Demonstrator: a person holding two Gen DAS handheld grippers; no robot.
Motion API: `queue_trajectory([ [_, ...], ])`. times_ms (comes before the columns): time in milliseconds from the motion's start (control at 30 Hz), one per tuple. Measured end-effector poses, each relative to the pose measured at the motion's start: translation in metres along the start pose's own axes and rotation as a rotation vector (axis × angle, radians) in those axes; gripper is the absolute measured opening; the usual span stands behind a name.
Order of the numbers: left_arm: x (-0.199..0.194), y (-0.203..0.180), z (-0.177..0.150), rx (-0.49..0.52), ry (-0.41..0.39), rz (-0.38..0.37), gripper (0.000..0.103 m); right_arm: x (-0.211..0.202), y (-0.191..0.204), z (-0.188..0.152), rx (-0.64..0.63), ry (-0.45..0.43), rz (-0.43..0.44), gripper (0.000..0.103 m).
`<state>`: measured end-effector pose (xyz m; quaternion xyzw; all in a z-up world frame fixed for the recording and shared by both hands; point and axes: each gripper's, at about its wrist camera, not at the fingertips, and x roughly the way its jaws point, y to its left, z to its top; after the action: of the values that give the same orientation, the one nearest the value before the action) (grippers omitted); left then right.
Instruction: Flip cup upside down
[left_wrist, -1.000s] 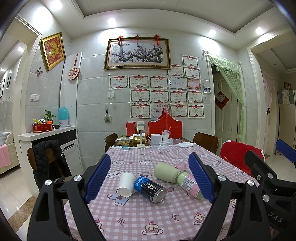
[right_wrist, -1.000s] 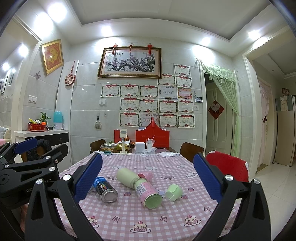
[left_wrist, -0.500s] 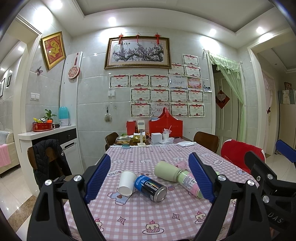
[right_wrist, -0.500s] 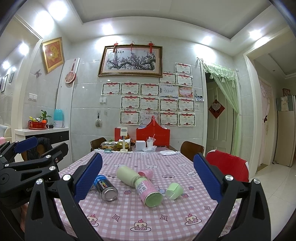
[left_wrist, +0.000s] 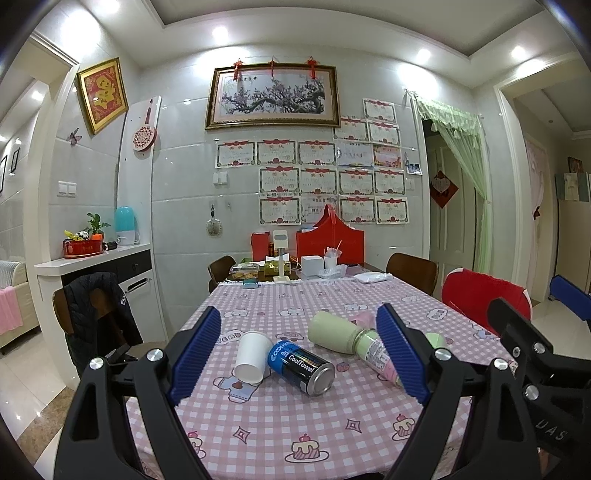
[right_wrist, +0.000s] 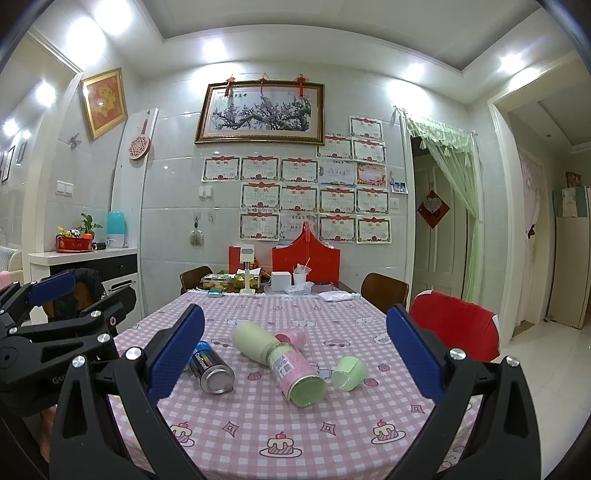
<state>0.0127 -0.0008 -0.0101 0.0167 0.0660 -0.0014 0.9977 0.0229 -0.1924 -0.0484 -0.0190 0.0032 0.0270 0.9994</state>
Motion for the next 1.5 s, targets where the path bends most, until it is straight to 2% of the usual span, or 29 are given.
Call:
queue_trajectory([
  [367,0.021,-0.001,-0.011,0.012,0.044,0.001,0.085,0.017,-0.003,-0.009,0.006,0.052,0.011,0.095],
  [567,0.048,0.001,-0.024,0.006,0.109,-0.014,0.085,0.037,-0.005,-0.022,0.013,0.109,0.009,0.095],
  [700,0.074,0.004,-0.037,-0.013,0.181,-0.041,0.085,0.058,-0.008,-0.036,0.025,0.171,0.007,0.095],
  [767,0.094,0.006,-0.047,-0.024,0.243,-0.054,0.085,0.071,-0.01,-0.042,0.039,0.206,0.012,0.095],
  [1100,0.177,0.004,-0.075,-0.083,0.473,-0.056,0.085,0.126,-0.015,-0.072,0.09,0.334,0.032,0.095],
  [1300,0.217,-0.006,-0.075,-0.119,0.542,-0.031,0.085,0.155,-0.027,-0.08,0.135,0.379,0.042,0.095],
  [1500,0.268,-0.015,-0.089,-0.149,0.658,0.037,0.085,0.184,-0.042,-0.087,0.18,0.418,0.067,0.095],
])
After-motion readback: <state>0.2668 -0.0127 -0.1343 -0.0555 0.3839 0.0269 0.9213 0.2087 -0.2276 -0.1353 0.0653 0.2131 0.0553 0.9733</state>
